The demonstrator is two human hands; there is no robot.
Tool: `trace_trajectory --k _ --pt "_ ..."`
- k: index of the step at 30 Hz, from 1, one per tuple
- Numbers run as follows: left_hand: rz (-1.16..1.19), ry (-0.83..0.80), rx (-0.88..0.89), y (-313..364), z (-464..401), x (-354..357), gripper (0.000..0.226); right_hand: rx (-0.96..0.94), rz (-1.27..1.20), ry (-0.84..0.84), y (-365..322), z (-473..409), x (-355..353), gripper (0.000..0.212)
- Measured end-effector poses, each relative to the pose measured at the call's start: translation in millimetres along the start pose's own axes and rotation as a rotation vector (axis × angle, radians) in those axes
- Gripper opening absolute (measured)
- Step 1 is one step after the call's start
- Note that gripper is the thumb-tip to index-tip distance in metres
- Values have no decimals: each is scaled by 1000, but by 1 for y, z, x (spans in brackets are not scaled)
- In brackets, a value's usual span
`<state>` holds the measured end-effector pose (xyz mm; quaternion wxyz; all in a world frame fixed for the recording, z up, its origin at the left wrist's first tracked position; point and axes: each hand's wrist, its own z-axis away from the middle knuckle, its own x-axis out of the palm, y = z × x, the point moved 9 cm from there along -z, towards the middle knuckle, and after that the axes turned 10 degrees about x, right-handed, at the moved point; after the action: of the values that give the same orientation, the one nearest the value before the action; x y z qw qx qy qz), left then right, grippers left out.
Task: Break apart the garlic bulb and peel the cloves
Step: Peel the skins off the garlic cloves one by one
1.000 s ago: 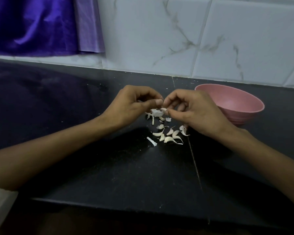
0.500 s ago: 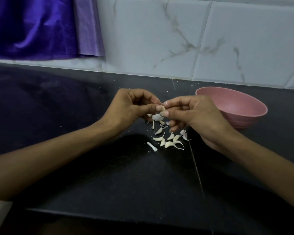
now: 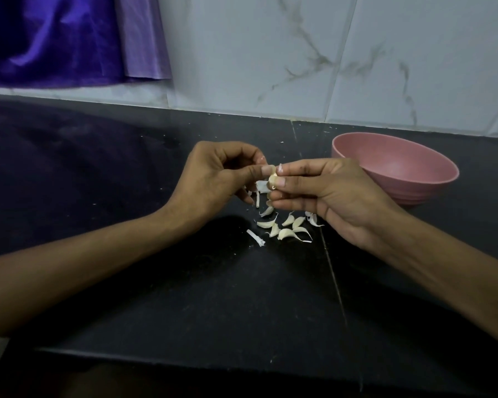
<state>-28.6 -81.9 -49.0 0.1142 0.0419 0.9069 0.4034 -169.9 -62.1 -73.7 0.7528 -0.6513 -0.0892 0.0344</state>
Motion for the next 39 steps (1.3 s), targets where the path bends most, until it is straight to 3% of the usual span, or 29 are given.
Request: trace_trajectory --k 12,17,22,39 --pt "-103 -41 18 -2 0 1 8 24 -92 32 1 -3 -4 19" --pt "-25 -14 -19 -7 -1 -1 16 23 -110 43 0 -2 -5 21" --pt "85 -31 -52 -8 0 5 6 48 -129 -1 1 -2 -1 18" --pt "40 14 3 0 1 0 13 161 -239 -77 12 0 10 26"
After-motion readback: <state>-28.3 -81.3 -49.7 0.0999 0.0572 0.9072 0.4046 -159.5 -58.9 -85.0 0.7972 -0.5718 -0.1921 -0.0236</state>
